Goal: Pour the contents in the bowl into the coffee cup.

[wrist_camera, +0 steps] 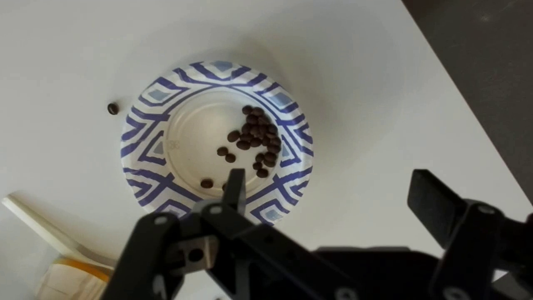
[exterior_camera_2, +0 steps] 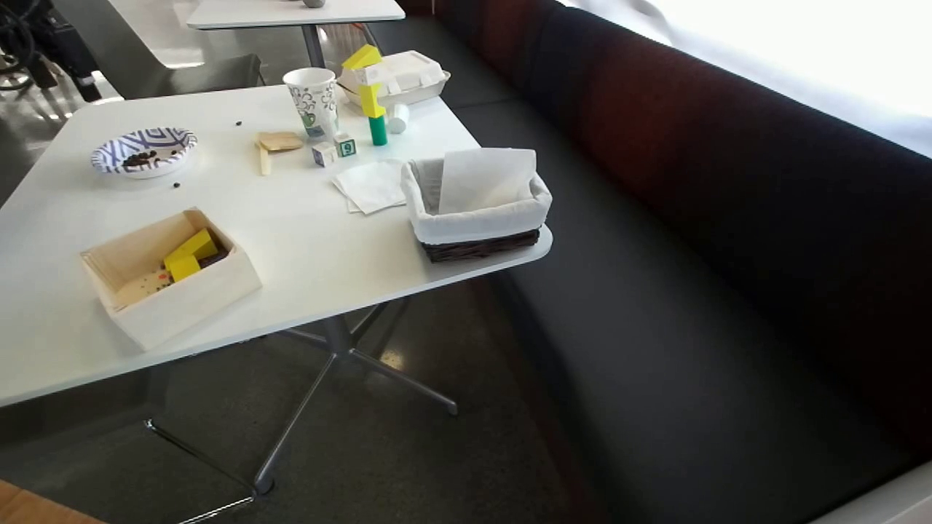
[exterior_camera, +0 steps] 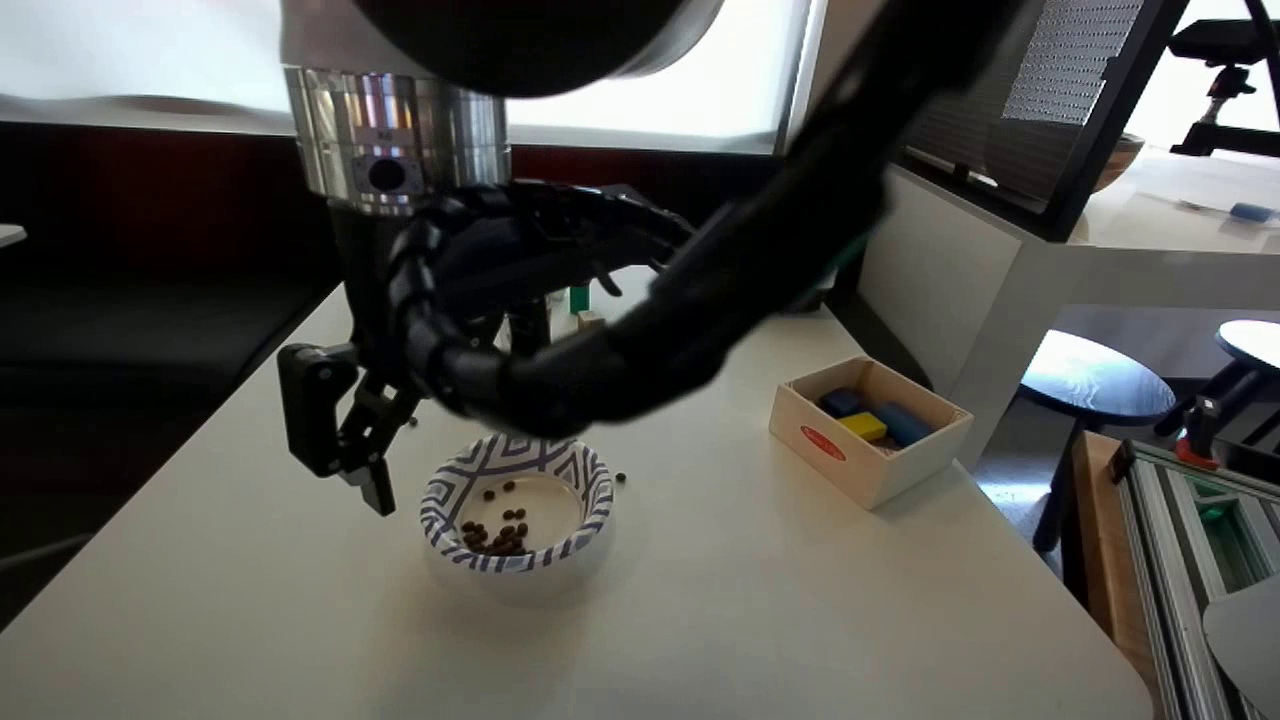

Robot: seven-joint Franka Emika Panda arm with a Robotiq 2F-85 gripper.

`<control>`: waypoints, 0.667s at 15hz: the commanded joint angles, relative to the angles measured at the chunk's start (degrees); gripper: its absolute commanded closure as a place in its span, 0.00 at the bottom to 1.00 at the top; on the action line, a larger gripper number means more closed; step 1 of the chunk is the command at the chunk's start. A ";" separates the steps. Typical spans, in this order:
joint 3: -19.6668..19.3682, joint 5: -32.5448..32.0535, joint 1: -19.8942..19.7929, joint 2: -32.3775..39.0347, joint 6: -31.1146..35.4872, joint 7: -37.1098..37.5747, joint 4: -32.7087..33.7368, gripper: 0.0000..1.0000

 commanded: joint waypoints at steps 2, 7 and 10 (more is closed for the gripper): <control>-3.10 -3.31 3.99 6.03 -3.17 4.81 6.49 0.00; -4.92 -3.20 5.83 10.50 -2.58 7.17 9.66 0.00; -5.99 -3.31 6.68 13.16 -2.28 8.21 11.79 0.00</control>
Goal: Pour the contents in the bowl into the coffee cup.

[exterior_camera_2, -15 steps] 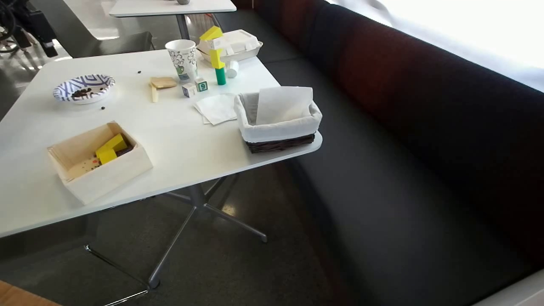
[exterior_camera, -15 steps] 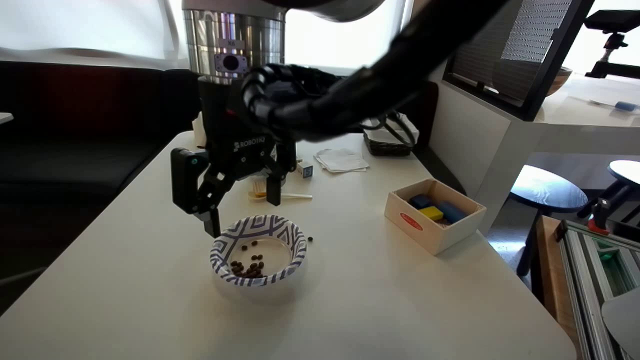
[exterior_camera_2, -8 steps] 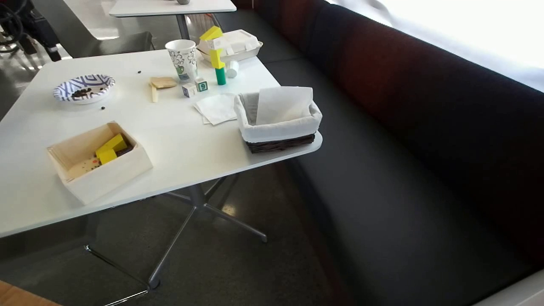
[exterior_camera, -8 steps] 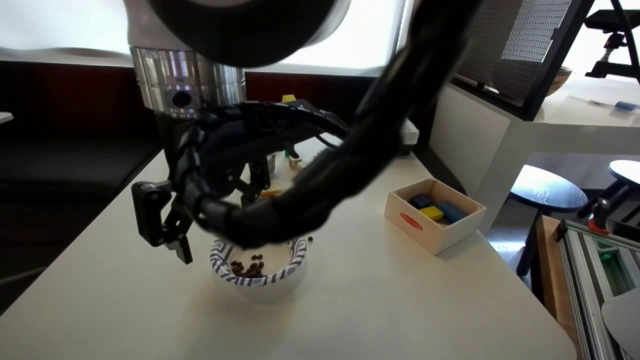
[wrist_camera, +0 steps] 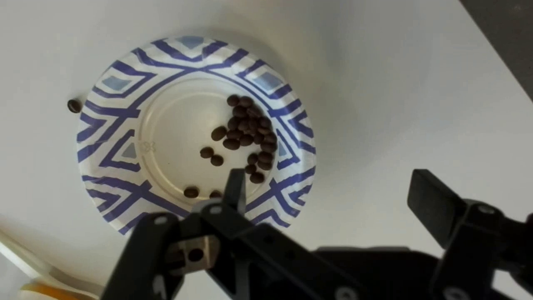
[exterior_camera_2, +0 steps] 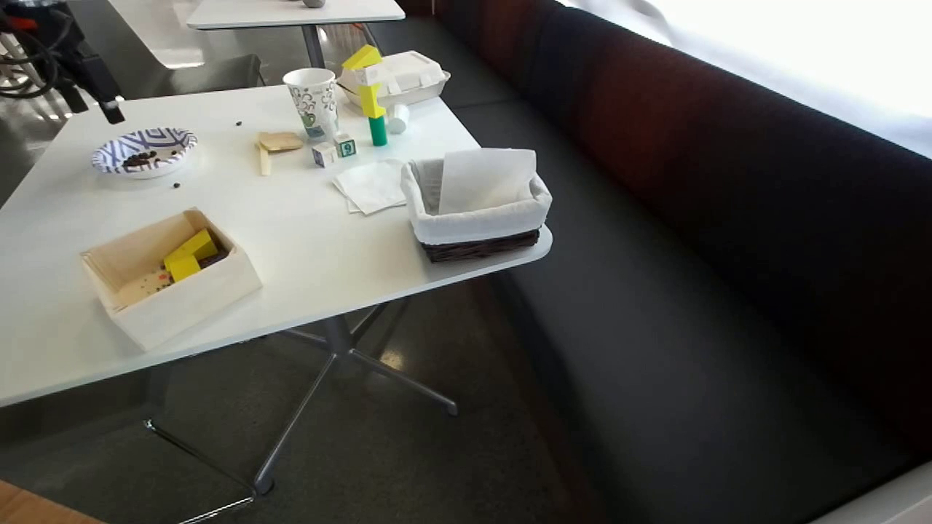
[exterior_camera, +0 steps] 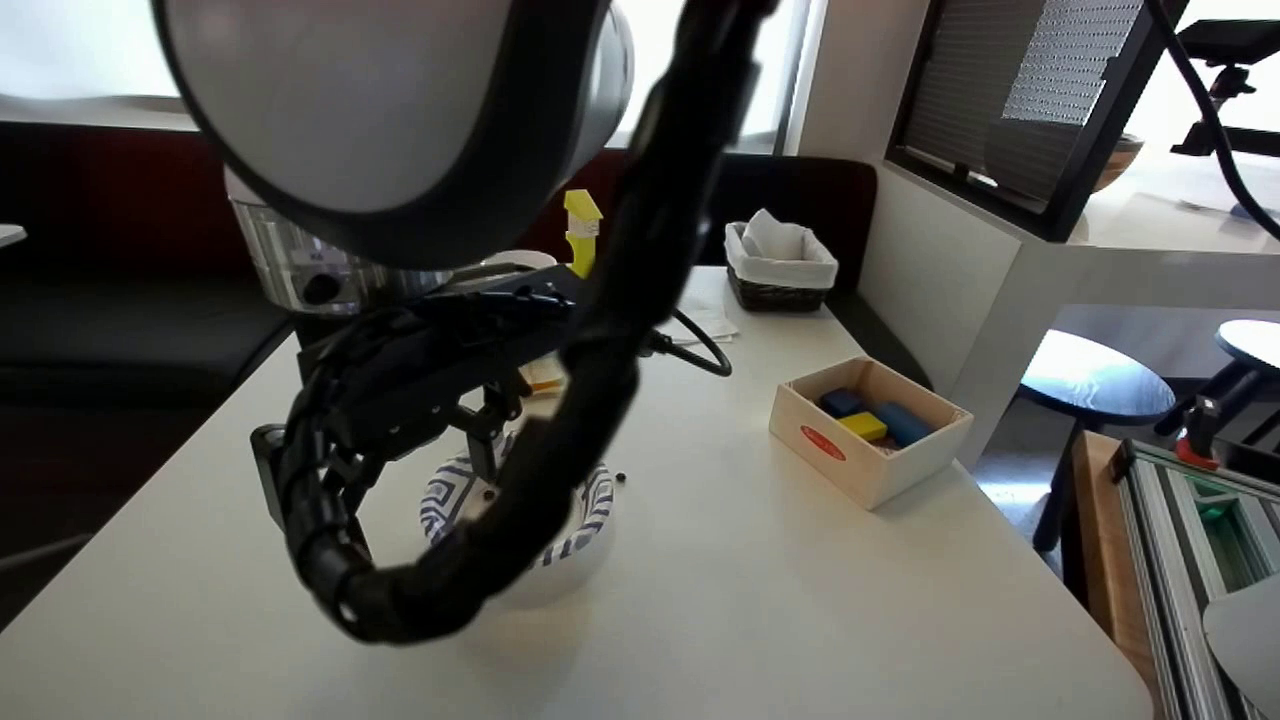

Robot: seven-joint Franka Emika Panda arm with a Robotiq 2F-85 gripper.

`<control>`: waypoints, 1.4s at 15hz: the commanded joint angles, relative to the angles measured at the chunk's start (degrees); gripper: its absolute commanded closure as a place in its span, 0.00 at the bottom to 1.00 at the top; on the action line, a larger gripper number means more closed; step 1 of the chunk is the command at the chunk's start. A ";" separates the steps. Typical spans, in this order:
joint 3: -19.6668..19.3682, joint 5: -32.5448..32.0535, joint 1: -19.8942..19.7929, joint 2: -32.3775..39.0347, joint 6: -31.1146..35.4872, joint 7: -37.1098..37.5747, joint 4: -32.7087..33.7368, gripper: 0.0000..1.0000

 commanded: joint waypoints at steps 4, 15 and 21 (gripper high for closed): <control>-2.59 -0.53 2.36 6.04 -1.04 2.80 5.85 0.00; -4.48 -0.59 3.32 9.52 -1.70 4.49 8.28 0.34; -5.16 -1.10 3.69 8.91 -2.45 4.79 7.72 0.86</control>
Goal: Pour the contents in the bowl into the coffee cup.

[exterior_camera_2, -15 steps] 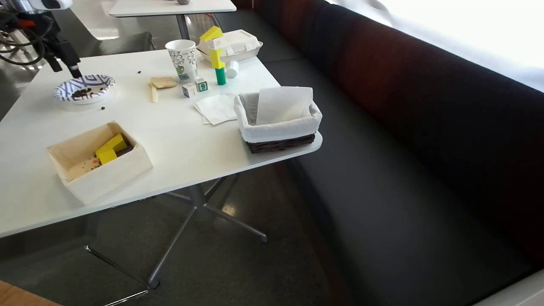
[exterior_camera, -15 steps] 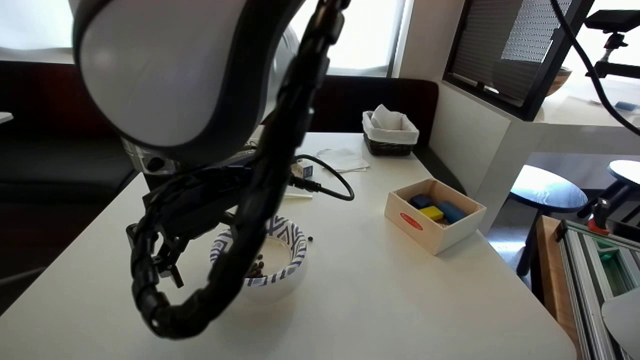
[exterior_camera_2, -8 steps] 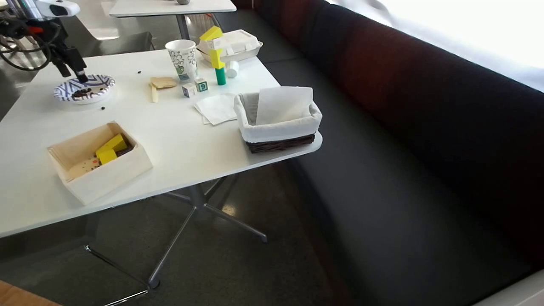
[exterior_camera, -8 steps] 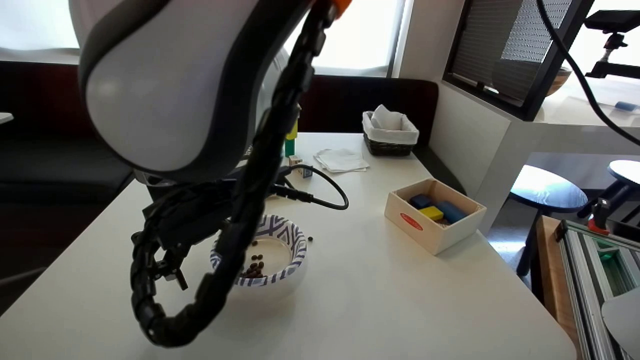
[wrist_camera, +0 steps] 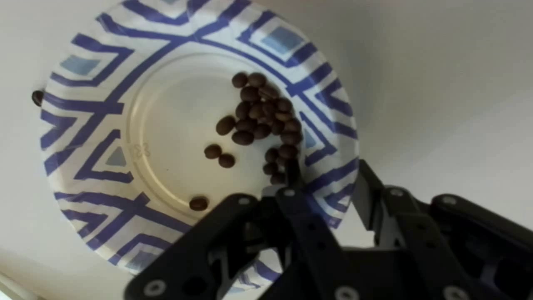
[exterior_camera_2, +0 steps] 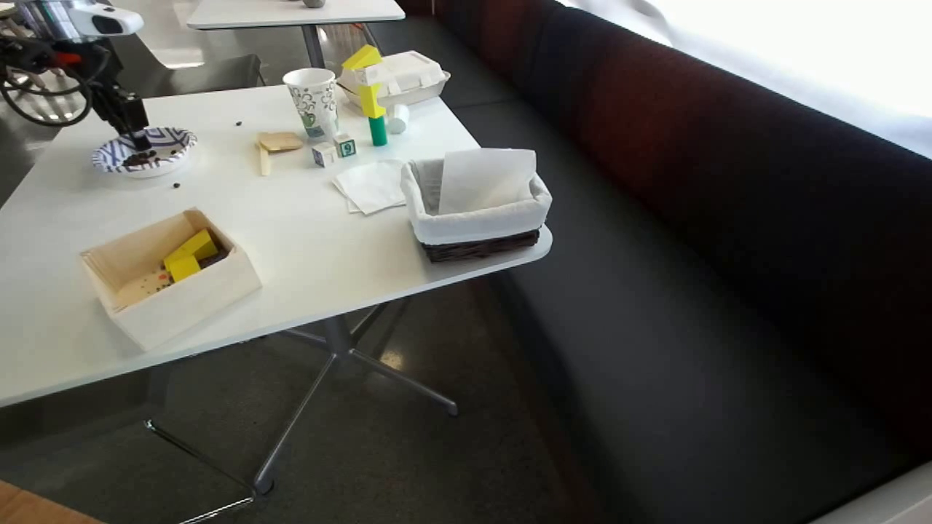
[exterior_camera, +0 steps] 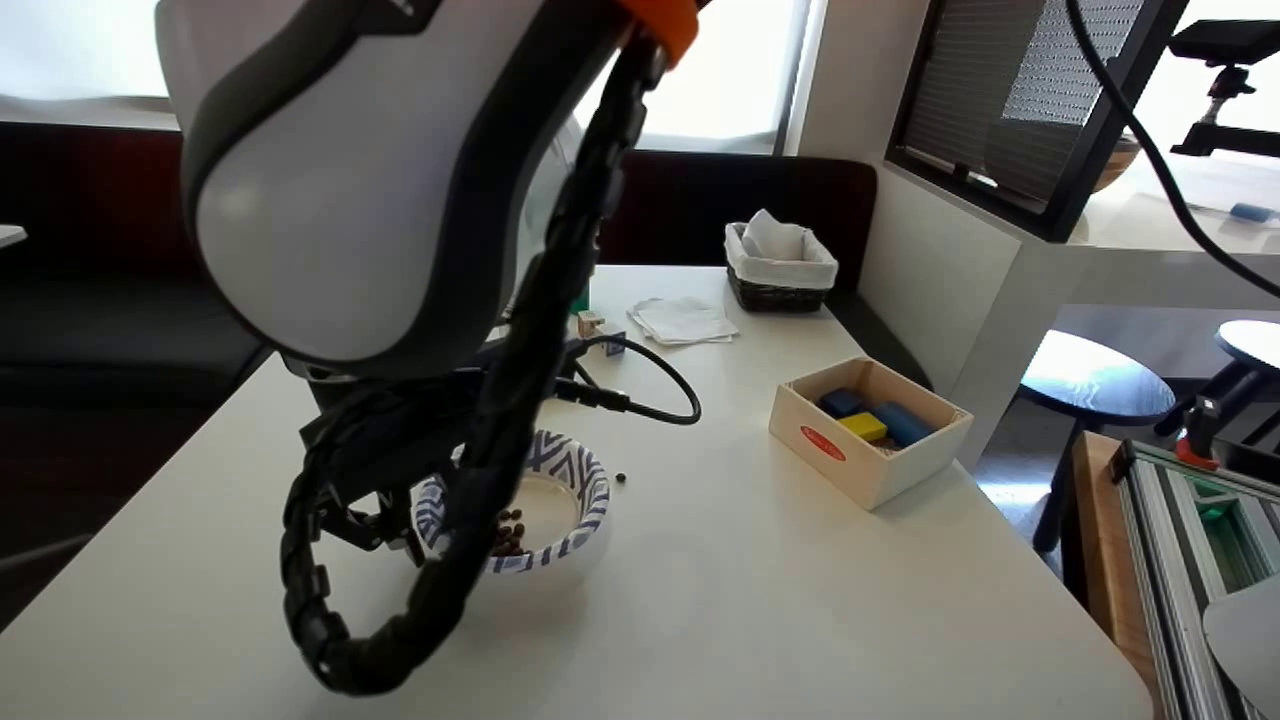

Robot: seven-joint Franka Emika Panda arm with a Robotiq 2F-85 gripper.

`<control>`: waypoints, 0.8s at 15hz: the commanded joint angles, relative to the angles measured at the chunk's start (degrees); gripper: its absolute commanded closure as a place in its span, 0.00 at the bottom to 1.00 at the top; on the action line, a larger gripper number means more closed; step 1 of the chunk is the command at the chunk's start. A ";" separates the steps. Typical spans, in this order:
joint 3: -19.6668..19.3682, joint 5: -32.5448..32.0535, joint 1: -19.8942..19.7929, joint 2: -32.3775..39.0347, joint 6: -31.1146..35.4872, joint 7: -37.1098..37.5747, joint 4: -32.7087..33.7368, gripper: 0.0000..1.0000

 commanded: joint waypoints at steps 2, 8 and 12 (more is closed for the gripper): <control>-1.20 -1.20 1.21 -0.14 -2.77 1.73 0.72 0.99; -1.13 -2.15 1.16 -3.70 -7.68 2.41 -0.29 0.98; -1.19 -4.71 1.39 -7.11 -14.41 3.26 -0.29 0.98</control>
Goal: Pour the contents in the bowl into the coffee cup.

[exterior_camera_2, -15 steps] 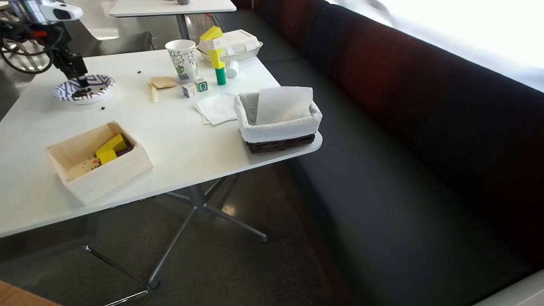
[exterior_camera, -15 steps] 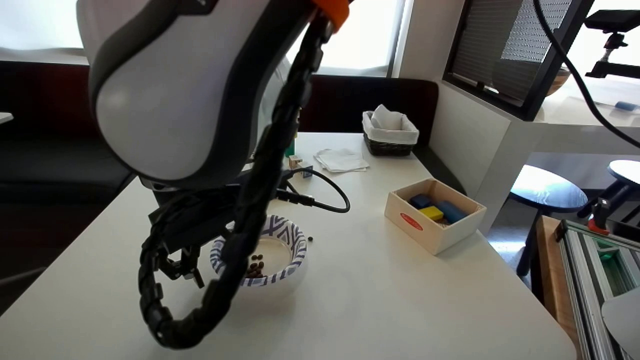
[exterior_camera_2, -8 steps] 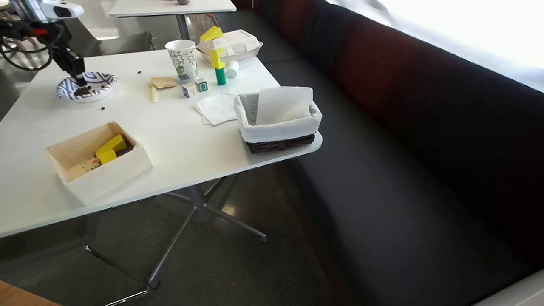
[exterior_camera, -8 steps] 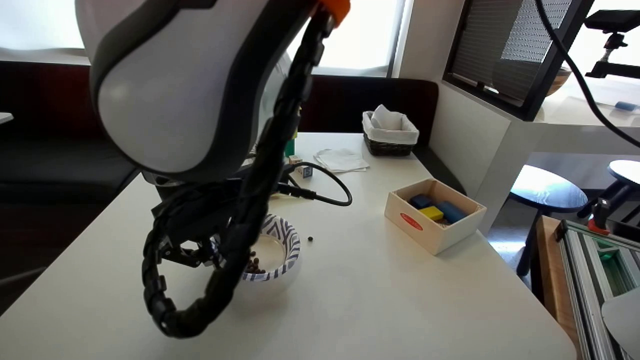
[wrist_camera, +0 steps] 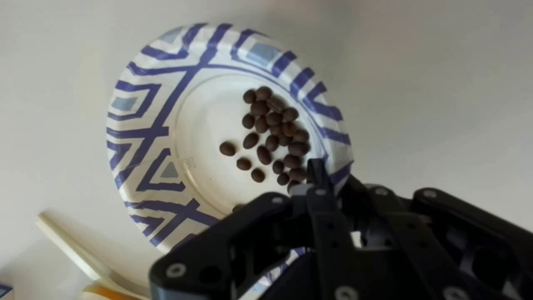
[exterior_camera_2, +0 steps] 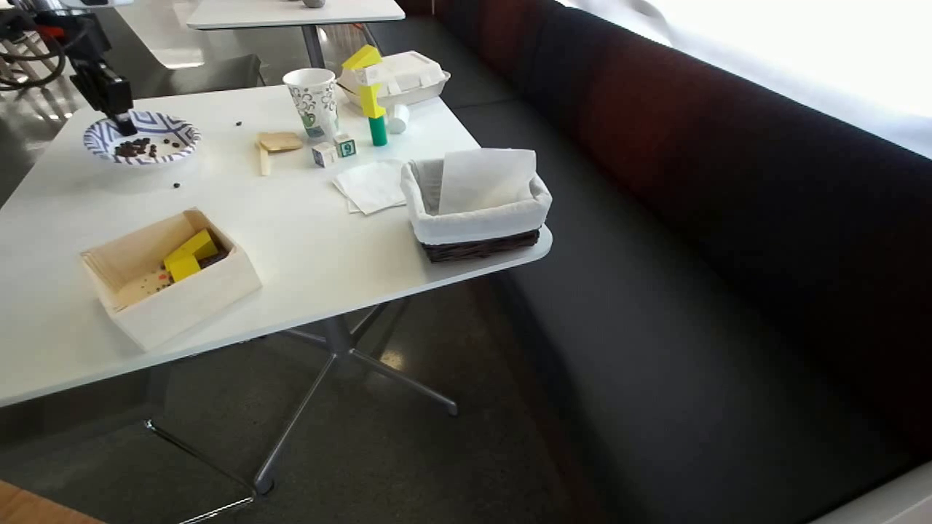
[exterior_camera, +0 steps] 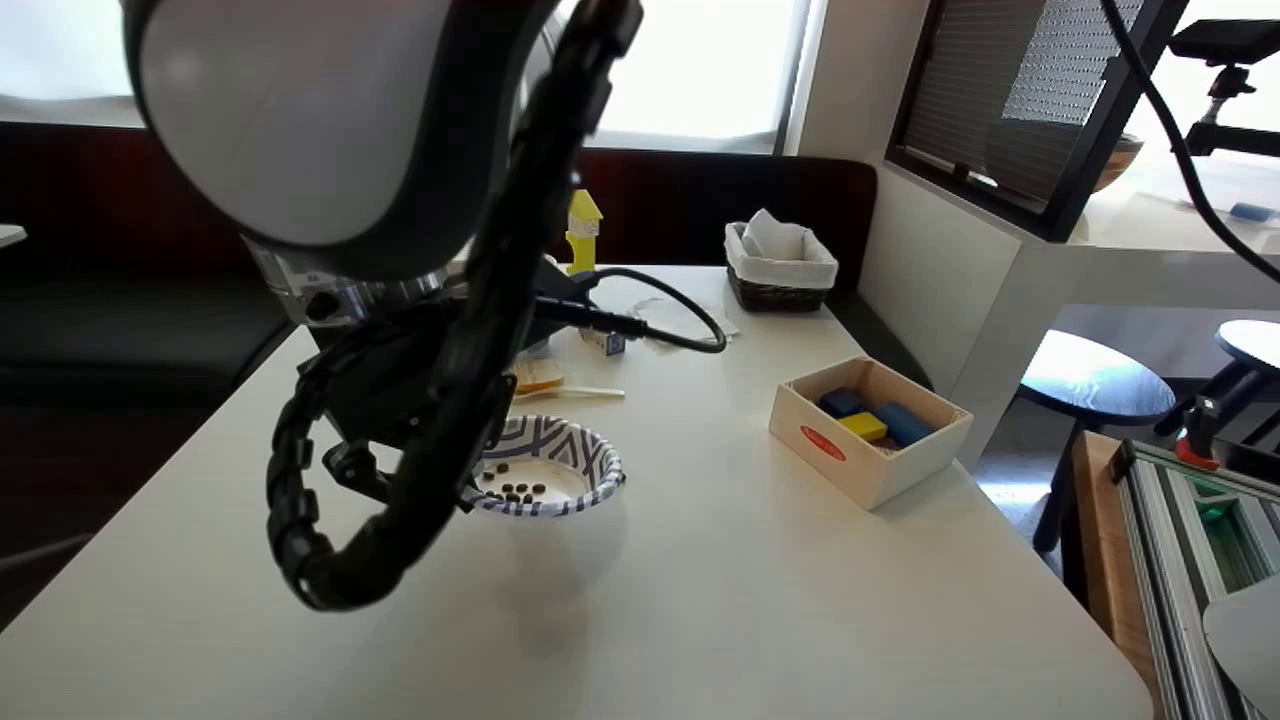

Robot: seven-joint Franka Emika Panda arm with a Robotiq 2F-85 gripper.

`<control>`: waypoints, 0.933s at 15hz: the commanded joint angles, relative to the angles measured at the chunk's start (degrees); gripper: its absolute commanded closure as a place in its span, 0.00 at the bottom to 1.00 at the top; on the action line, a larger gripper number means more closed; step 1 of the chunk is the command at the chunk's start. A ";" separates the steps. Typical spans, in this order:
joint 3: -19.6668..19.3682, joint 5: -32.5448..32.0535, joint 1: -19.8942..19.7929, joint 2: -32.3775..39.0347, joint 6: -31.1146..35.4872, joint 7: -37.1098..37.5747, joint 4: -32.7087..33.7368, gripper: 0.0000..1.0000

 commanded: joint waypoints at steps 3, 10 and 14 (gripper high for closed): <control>-0.37 -6.33 0.84 -5.54 -11.46 2.40 0.00 0.98; 1.63 -8.86 -1.38 -6.36 -15.33 1.44 1.52 0.94; 1.71 -8.84 -1.38 -6.12 -15.32 1.42 1.51 0.94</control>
